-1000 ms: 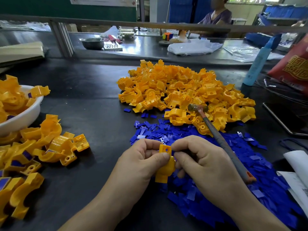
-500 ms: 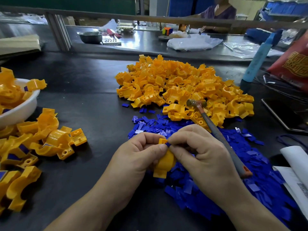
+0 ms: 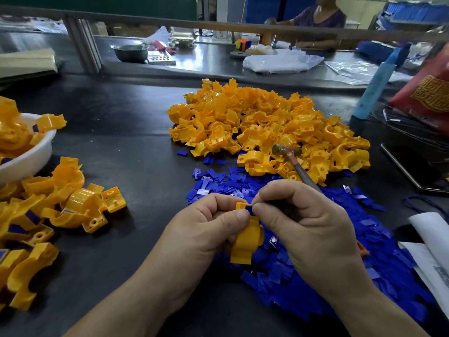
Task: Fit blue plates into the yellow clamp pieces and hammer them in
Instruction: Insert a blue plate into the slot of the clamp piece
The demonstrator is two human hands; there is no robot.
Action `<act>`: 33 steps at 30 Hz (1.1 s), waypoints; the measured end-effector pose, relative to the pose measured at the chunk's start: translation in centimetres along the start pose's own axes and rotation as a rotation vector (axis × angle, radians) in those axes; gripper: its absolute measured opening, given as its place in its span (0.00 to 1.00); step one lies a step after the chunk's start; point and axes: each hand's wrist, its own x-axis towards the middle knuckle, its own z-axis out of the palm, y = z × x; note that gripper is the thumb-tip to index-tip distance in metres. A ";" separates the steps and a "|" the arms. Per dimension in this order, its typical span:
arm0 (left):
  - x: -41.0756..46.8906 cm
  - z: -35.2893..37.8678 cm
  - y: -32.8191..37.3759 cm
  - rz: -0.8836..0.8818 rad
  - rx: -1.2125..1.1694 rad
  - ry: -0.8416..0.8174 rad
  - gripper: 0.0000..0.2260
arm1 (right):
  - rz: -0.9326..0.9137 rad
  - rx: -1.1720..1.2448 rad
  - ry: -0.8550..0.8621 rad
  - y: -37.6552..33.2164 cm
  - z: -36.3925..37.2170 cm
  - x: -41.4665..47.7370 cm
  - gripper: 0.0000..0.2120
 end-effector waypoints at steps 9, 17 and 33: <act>0.1 -0.5 -0.2 0.012 0.029 0.021 0.16 | 0.290 0.153 -0.217 0.6 -0.1 0.3 0.11; 0.2 -0.2 0.1 -0.028 -0.039 -0.048 0.15 | -0.059 -0.207 -0.076 0.5 0.0 0.3 0.02; 0.4 -0.6 -0.2 0.061 0.186 0.009 0.11 | 0.293 0.133 -0.269 0.4 0.2 0.5 0.12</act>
